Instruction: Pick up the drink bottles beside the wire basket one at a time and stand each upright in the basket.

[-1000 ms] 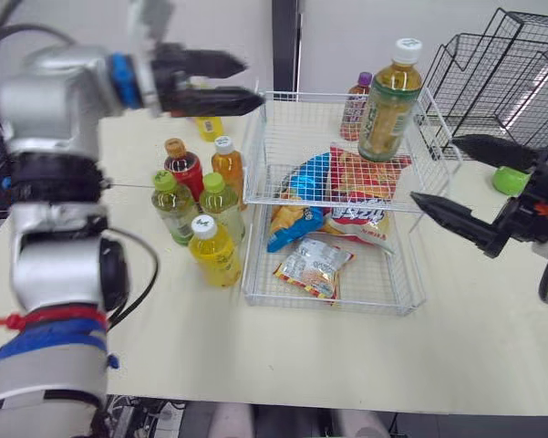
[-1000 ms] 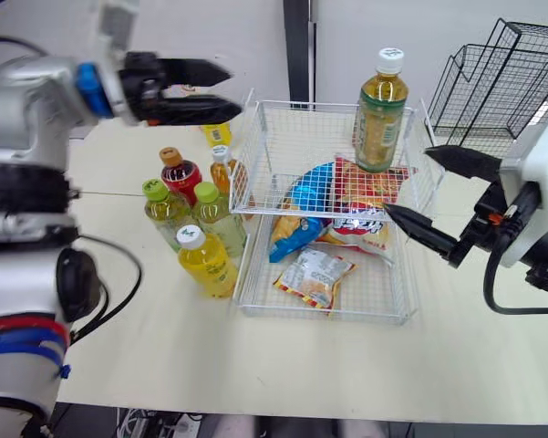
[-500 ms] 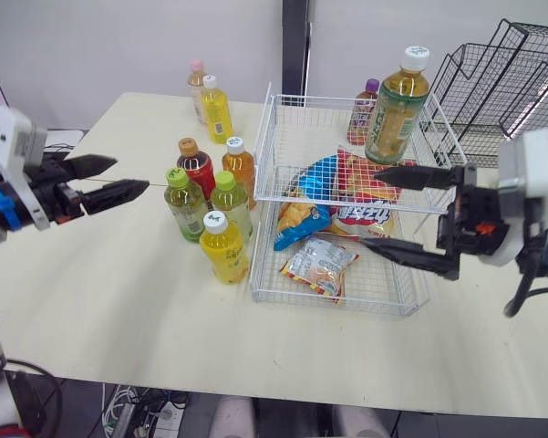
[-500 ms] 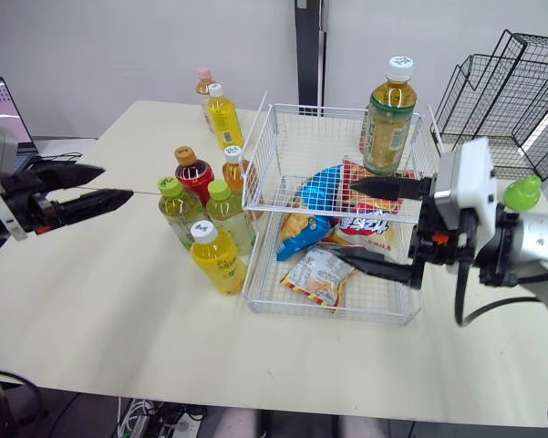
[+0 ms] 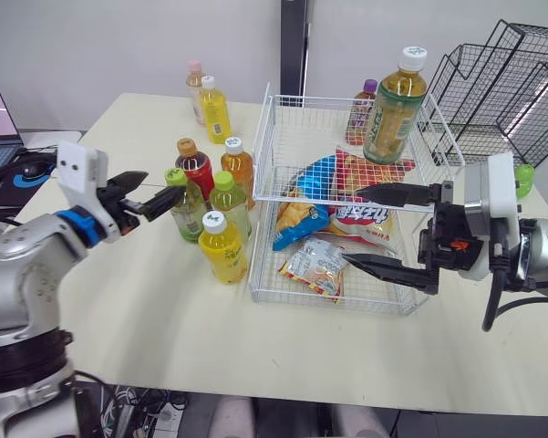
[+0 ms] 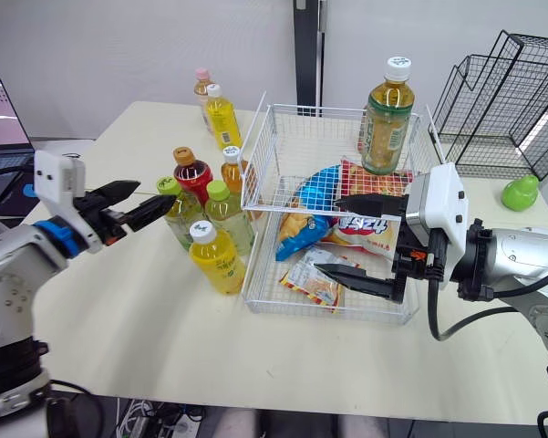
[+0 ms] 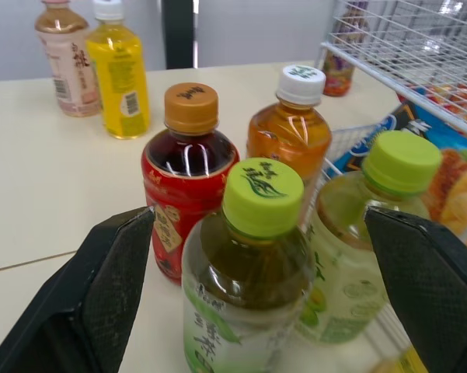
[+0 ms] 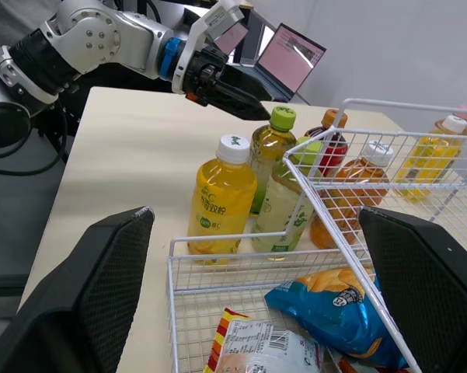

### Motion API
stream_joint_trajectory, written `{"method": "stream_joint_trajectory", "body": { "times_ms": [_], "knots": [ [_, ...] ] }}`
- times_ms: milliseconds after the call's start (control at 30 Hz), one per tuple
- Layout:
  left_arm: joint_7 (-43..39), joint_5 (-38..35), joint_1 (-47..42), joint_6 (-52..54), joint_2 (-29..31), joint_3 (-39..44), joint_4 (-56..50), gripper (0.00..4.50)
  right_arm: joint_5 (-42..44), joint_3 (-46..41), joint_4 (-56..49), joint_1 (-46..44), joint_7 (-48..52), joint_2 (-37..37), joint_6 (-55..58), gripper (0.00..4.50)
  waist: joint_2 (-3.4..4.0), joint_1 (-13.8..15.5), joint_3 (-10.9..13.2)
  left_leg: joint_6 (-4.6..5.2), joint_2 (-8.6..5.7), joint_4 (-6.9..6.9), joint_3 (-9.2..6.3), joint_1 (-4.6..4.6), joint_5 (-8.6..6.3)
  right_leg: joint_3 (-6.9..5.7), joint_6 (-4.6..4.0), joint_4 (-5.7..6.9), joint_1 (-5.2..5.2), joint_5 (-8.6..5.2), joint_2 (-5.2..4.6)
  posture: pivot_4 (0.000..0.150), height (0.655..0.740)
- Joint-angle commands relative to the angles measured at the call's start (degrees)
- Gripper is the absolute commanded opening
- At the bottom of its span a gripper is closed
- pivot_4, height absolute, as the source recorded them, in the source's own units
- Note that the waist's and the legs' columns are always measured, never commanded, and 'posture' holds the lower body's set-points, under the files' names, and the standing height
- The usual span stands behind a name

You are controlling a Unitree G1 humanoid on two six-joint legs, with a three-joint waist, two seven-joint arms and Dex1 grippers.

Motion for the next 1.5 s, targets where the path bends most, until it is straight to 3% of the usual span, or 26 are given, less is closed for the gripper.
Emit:
{"method": "stream_joint_trajectory", "body": {
  "times_ms": [33, 433, 533, 800, 1033, 1233, 1367, 1500],
  "knots": [
    [7.1, 1.9, -2.0, -2.6, -2.3, -1.6, -3.1, 4.47, 0.0, -1.1, -0.6, -1.1, 0.1, -0.2, -0.2, 4.5, 0.0, 0.0, 0.0, 0.0, 0.0, 0.0, -0.01, 0.0, 0.0, 0.0, 0.0, 0.0, 0.0, 0.0, 0.0, 0.15, 0.7207],
    [15.7, 3.9, -3.6, -4.3, -5.3, -6.2, -3.1, 4.47, 0.3, -1.2, -0.8, -1.1, 0.9, -0.1, -0.2, 4.5, 0.0, -0.1, 0.0, 0.0, -0.07, 0.0, 0.01, 0.0, 0.0, 0.02, 0.01, -0.01, 0.01, 0.01, 0.03, 0.15, 0.7207],
    [15.7, 3.2, -3.2, -4.5, -5.7, -6.5, -2.8, 3.89, 0.4, -1.1, -1.0, -0.9, 0.5, 0.4, -0.3, 4.5, 0.0, -0.1, 0.0, 0.0, -0.07, -0.01, 0.01, 0.0, 0.0, 0.01, 0.01, -0.01, 0.0, 0.01, 0.04, 0.15, 0.7207],
    [15.7, 2.8, -1.6, -3.6, -5.1, -7.3, -3.2, 1.42, 0.7, -1.8, -4.6, 2.1, -0.9, 1.5, -0.8, 4.5, -0.01, -0.1, 0.0, -0.01, -0.06, -0.05, 0.0, 0.0, 0.0, 0.01, 0.01, -0.04, 0.0, 0.0, 0.04, 0.15, 0.7207],
    [10.4, -1.0, -1.0, -4.7, -1.3, -3.9, -4.1, 1.36, 1.7, -4.0, -6.0, 3.5, -1.5, 1.0, -1.1, 4.5, -0.01, -0.1, 0.0, -0.01, -0.05, -0.05, 0.03, 0.02, 0.0, 0.03, 0.02, -0.06, 0.0, 0.0, 0.04, 0.15, 0.7207],
    [-3.1, -9.2, -6.2, -2.4, 10.8, -0.9, -0.8, 1.36, 0.9, -10.1, -6.9, 6.4, -1.1, -0.5, -2.3, 4.5, -0.23, -0.1, 0.2, -0.02, 0.0, -0.15, 0.01, -0.05, 0.0, -0.01, 0.0, -0.14, -0.07, 0.0, 0.12, 0.15, 0.7207],
    [-9.6, -10.9, -15.6, -1.8, 18.8, -3.3, 6.2, 1.36, 3.6, -16.8, -8.2, 10.3, -0.8, -1.8, -1.8, 4.5, -0.29, 0.1, 0.2, -0.02, -0.03, -0.15, 0.01, -0.07, 0.0, -0.04, 0.0, -0.19, -0.06, -0.01, 0.1, 0.15, 0.7207],
    [-15.1, -11.9, -31.5, 1.0, 21.6, -9.4, 15.1, 1.36, 7.3, -24.3, -10.7, 16.1, -1.3, -3.4, -0.5, 4.5, -0.33, 0.6, 0.2, -0.01, -0.05, -0.15, -0.01, -0.08, 0.0, -0.07, 0.02, -0.27, -0.02, -0.02, 0.07, 0.15, 0.7207]
  ]
}}
